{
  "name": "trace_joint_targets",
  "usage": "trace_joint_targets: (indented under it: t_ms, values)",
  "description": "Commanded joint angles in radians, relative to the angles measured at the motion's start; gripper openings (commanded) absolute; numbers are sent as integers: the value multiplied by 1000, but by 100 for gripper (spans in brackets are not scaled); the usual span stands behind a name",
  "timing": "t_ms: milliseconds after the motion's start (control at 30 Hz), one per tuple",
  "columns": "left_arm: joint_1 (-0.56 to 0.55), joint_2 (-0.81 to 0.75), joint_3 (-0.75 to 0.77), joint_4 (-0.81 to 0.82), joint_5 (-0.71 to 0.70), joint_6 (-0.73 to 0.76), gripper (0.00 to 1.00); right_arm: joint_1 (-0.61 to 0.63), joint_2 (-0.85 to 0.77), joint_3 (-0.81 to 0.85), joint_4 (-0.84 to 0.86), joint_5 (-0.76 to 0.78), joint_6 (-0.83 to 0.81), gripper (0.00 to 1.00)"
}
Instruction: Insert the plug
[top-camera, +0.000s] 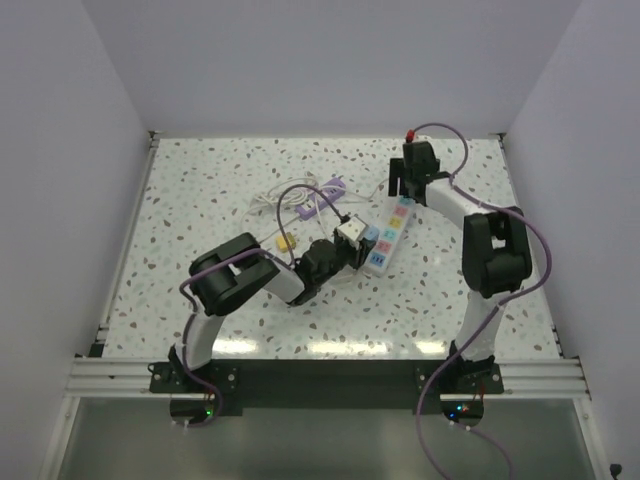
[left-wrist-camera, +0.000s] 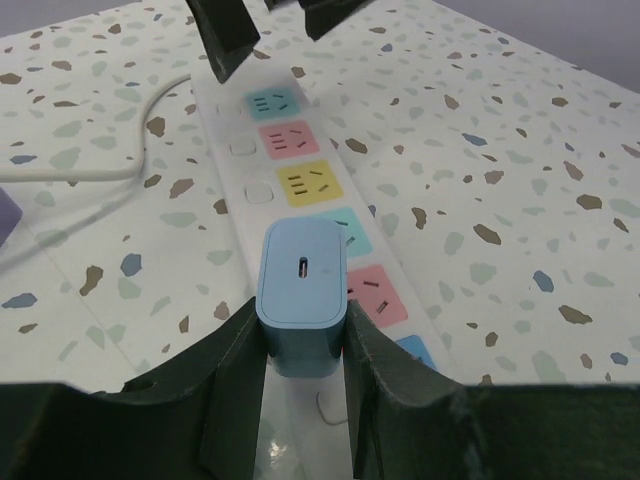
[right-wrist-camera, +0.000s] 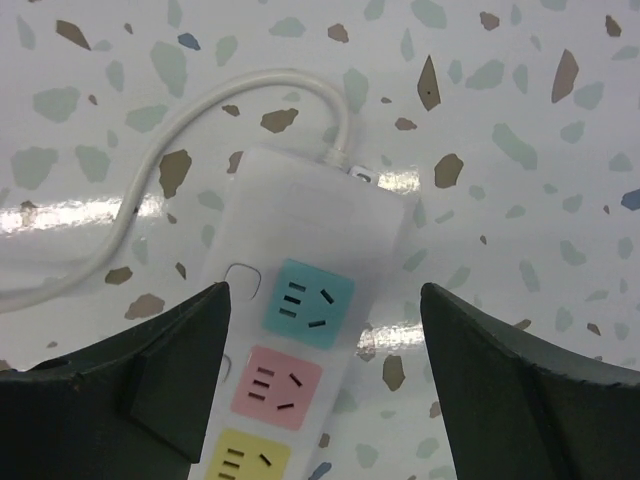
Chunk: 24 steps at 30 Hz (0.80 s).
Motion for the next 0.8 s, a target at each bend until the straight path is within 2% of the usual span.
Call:
trace_joint_targets:
  t_ms: [0,167,467,633,767]
  values:
    - [32,-108,-34,27,40,-51,0,-5,82,99,-113,72,73,80]
    - [36,-139,-56,25,45,-48,0,-22,159,185,-137,112,107,81]
    - [40,-134,-57,28,62,-55,0,-33,255,293,-180,63,122,81]
    - [40,-126,-60,51,80,-55,0,-35,249,274,-188,78,150,81]
    - [40,-123,-62,60,91,-62,0,-42,170,202,-131,103,200,82]
